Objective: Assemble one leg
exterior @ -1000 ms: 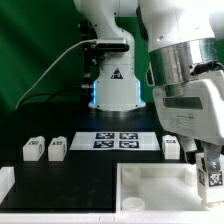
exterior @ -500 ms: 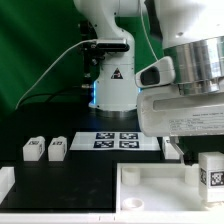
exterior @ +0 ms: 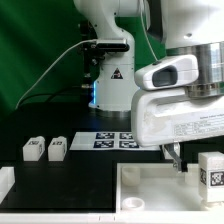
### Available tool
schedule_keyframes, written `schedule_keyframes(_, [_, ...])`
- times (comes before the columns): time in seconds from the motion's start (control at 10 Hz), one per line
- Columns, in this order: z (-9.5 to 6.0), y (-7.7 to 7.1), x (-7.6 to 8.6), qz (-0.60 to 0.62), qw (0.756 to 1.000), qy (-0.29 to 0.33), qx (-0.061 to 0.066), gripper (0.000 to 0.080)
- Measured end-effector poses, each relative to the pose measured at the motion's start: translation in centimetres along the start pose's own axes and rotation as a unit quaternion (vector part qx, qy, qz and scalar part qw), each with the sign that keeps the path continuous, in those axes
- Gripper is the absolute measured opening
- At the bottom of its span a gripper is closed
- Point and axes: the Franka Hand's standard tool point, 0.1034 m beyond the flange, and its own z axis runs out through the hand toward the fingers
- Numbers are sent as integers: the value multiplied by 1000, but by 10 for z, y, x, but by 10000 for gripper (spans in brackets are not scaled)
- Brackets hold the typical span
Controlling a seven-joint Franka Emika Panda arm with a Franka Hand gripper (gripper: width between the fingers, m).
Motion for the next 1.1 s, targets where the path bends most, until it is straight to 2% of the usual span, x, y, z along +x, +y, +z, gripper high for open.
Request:
schedule_keyframes(0.2, [0,0,0,17,1000,0,0,385])
schedule_keyframes(0.3, [1,-1,0,68,998,0,2,291])
schedule_keyframes(0.5, [1,-2,0,166,986,0,7,291])
schedule_keyframes(0.6, [1,-1,2,278,960,-1,16,292])
schedule_keyframes(0.8, [2,-3,2,461,888,-1,8,292])
schedule_keyframes(0.9, [3,-3,3,551,834,-1,11,292])
schedule_keyframes(1.0, [3,-2,3,624,781,-4,20,294])
schedule_keyframes(1.1, [3,-2,3,675,737,-8,24,294])
